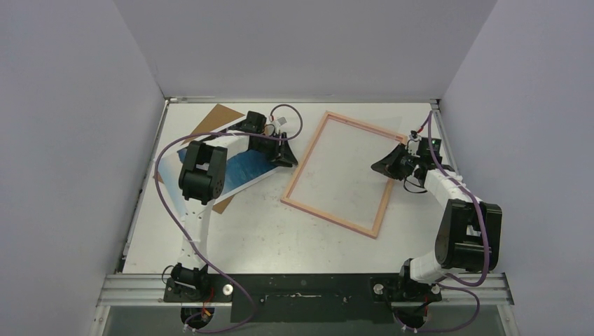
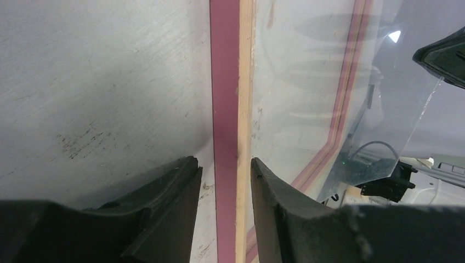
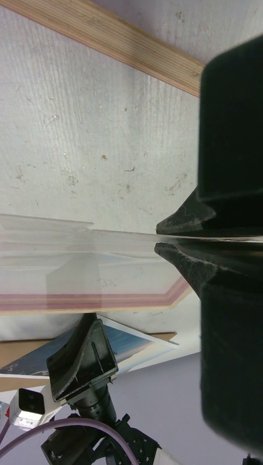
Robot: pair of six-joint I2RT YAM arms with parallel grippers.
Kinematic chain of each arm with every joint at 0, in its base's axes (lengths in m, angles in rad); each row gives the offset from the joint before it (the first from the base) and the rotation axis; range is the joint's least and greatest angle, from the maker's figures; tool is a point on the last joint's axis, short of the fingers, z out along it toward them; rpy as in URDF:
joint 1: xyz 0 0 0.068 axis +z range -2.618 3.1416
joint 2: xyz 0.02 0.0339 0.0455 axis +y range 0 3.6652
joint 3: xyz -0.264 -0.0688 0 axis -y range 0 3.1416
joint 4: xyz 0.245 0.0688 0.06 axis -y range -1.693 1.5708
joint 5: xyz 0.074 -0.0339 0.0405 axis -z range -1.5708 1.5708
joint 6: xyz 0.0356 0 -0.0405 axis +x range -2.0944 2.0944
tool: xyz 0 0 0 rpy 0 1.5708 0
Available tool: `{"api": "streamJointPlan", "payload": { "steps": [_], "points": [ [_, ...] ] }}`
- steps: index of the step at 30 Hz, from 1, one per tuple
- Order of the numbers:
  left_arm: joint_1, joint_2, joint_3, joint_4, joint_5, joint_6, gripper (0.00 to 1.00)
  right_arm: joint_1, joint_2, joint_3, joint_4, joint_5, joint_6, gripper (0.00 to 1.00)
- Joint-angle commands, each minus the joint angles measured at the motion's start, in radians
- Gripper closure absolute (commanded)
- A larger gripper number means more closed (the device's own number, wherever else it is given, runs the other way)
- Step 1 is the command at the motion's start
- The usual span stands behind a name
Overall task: Put the photo into the frame
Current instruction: Place the photo frame item in the photo frame.
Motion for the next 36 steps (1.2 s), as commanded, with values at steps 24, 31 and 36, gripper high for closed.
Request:
{"api": "streamJointPlan", "payload": {
  "steps": [24,31,36],
  "points": [
    [-0.019,0.056,0.030,-0.004,-0.008,0.003,0.64,-0.019,0.061,0.007,0.086,-0.014,-0.073,1.00],
    [-0.021,0.065,0.037,-0.010,-0.005,0.003,0.64,-0.010,0.060,0.019,0.072,-0.011,-0.118,1.00],
    [-0.021,0.069,0.039,-0.013,-0.003,0.004,0.64,-0.007,0.062,0.017,0.081,-0.009,-0.119,1.00]
  ]
}}
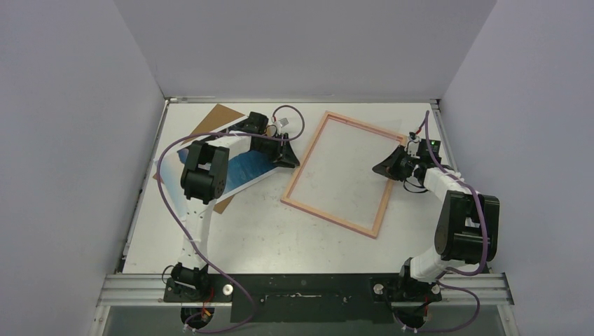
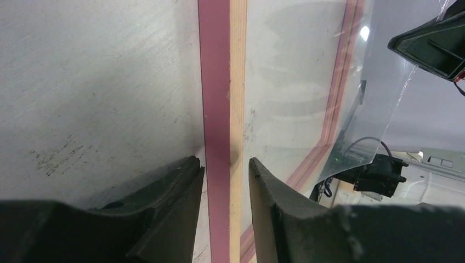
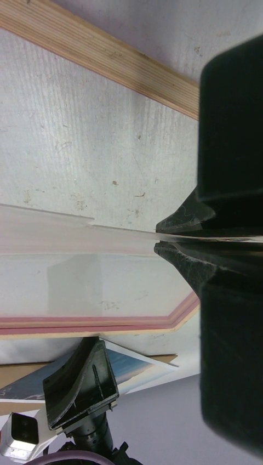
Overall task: Put the photo into the frame
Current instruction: Place the photo frame item in the photo frame.
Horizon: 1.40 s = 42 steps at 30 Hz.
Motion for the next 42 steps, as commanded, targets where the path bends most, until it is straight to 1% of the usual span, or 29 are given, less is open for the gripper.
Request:
{"api": "streamJointPlan", "payload": {
  "steps": [1,6,11,13,16,18,22,27,34,42],
  "points": [
    [-0.009,0.044,0.020,-0.018,-0.034,0.021,0.64,0.008,-0.004,0.015,0.054,-0.009,-0.033,1.00],
    [-0.012,0.043,0.017,-0.017,-0.036,0.018,0.64,0.010,0.009,0.006,0.073,-0.028,0.001,1.00],
    [-0.019,0.032,0.014,-0.028,-0.074,0.023,0.64,0.022,0.018,0.003,0.072,-0.022,0.009,1.00],
    [-0.020,0.028,0.015,-0.034,-0.079,0.031,0.64,0.022,0.013,0.004,0.070,-0.014,0.008,0.97],
    [-0.021,0.028,0.020,-0.047,-0.084,0.037,0.63,0.022,0.011,0.010,0.059,-0.002,0.005,0.90],
    [-0.021,0.026,0.018,-0.051,-0.095,0.041,0.63,0.022,0.005,0.012,0.052,0.012,0.002,0.89],
    [-0.021,0.025,0.020,-0.059,-0.107,0.044,0.63,0.022,-0.003,0.026,0.042,0.020,-0.027,0.95],
    [-0.021,0.029,0.026,-0.069,-0.114,0.045,0.64,0.022,-0.010,0.016,0.093,-0.002,-0.036,1.00],
    [-0.021,0.034,0.031,-0.075,-0.118,0.041,0.65,0.023,-0.046,-0.023,0.177,-0.025,-0.016,1.00],
    [-0.021,0.031,0.025,-0.074,-0.116,0.043,0.65,0.040,-0.015,-0.026,0.184,-0.037,0.005,0.99]
  ]
}}
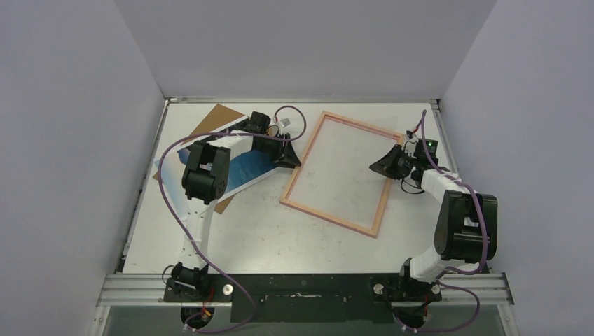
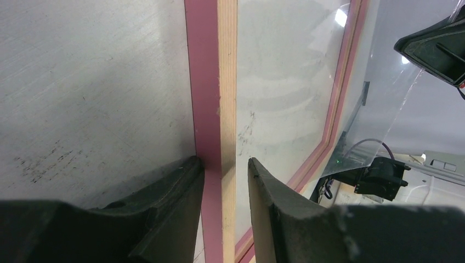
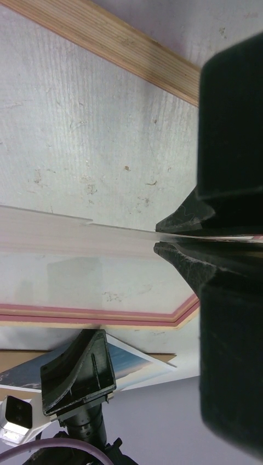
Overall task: Put the photo into the frame
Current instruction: Place the photo frame item in the photo frame, then move the photo frame to the center of the board.
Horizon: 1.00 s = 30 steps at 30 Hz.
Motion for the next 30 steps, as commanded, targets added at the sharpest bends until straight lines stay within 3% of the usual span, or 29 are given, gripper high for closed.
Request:
{"api": "streamJointPlan", "payload": {
  "steps": [1,6,10,15,23,30],
  "points": [
    [-0.009,0.026,0.006,-0.045,-0.093,0.042,0.65,0.019,-0.016,0.001,0.082,-0.018,0.000,0.98],
    [-0.009,0.023,0.001,-0.046,-0.100,0.042,0.65,0.017,-0.018,0.003,0.057,0.019,0.008,0.82],
    [-0.008,0.015,-0.006,-0.028,-0.087,0.009,0.65,0.000,-0.025,0.075,-0.112,0.101,0.009,0.63],
    [-0.007,0.017,0.013,-0.035,-0.108,-0.003,0.65,-0.002,-0.033,0.137,-0.194,0.126,0.018,0.49],
    [-0.007,0.023,0.019,-0.048,-0.116,0.000,0.65,-0.002,-0.044,0.157,-0.257,0.149,-0.011,0.40],
    [-0.007,0.021,0.023,-0.053,-0.119,0.000,0.66,-0.003,-0.071,0.202,-0.381,0.302,-0.074,0.29]
  ]
}}
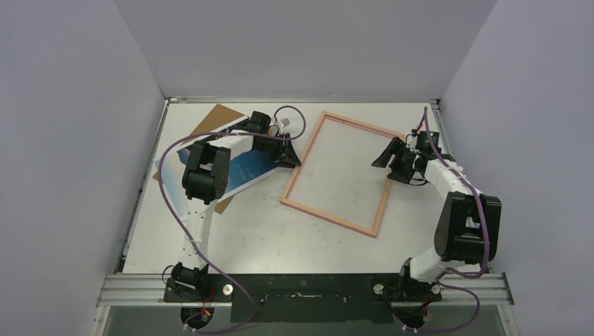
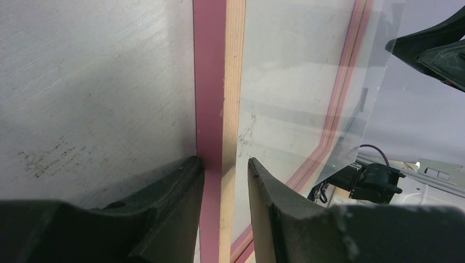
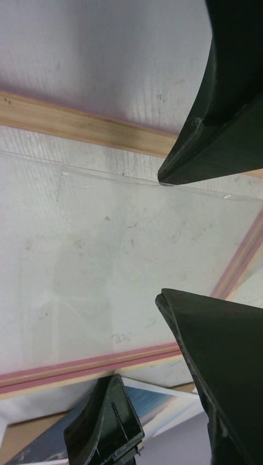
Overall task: Put the photo into the frame
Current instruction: Move the photo frame to the center of the board.
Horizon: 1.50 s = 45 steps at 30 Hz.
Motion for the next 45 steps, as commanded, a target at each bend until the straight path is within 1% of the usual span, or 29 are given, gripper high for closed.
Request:
{"api": "streamJointPlan", "payload": {
  "steps": [1,7,12,16,19,21,23,29,38,42,45],
  "points": [
    [-0.005,0.020,0.014,-0.039,-0.097,0.032,0.65,-0.008,-0.072,0.059,-0.067,0.126,-0.051,0.29],
    [-0.005,0.020,0.019,-0.042,-0.097,0.032,0.65,-0.009,-0.099,0.065,-0.085,0.182,-0.053,0.28],
    [-0.004,0.019,0.020,-0.049,-0.098,0.037,0.65,-0.010,-0.121,0.069,-0.110,0.293,-0.041,0.28],
    [-0.004,0.018,0.014,-0.047,-0.099,0.037,0.65,-0.012,-0.077,0.076,-0.159,0.336,-0.021,0.28],
    [-0.004,0.010,0.001,-0.044,-0.106,0.035,0.65,-0.012,-0.044,0.064,-0.160,0.342,0.001,0.25],
    [-0.005,0.003,-0.009,-0.036,-0.110,0.032,0.63,-0.012,-0.025,0.055,-0.143,0.329,0.009,0.21],
    [-0.005,-0.001,-0.017,-0.032,-0.111,0.029,0.61,-0.012,-0.002,0.051,-0.120,0.302,0.021,0.20],
    [-0.007,-0.010,-0.037,-0.020,-0.109,0.015,0.60,-0.010,0.096,0.052,-0.071,0.236,0.045,0.20],
    [-0.008,-0.056,-0.114,-0.001,-0.120,0.002,0.64,0.019,0.144,0.033,0.013,0.125,0.010,0.26],
    [-0.009,-0.089,-0.148,-0.009,-0.134,-0.001,0.67,0.071,0.151,0.046,0.009,0.124,-0.010,0.28],
    [-0.011,-0.130,-0.188,-0.003,-0.154,0.002,0.68,0.108,0.154,0.052,0.005,0.131,-0.019,0.31]
  ]
}}
